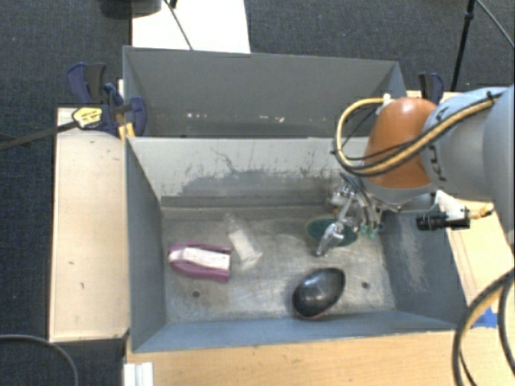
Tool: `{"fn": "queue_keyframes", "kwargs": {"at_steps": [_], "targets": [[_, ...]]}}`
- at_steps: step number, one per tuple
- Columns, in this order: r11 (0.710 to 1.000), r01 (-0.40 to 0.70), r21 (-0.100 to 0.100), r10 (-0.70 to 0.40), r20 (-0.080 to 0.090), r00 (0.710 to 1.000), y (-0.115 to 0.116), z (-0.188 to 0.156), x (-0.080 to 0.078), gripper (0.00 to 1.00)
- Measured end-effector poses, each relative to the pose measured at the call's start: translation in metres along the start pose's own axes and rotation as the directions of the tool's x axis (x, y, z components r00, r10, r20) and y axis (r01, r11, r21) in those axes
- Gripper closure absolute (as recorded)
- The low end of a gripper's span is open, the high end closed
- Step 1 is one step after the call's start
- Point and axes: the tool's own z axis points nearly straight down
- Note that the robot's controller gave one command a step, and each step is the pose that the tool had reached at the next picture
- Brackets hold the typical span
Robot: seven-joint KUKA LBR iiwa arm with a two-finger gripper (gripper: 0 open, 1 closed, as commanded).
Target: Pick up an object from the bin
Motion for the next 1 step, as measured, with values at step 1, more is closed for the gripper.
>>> {"fn": "queue_keyframes", "kwargs": {"at_steps": [1], "targets": [[1.0,0.0,-0.003,0.0,0.01,1.0,0.0006,-0.0025,-0.0028,1.0]]}}
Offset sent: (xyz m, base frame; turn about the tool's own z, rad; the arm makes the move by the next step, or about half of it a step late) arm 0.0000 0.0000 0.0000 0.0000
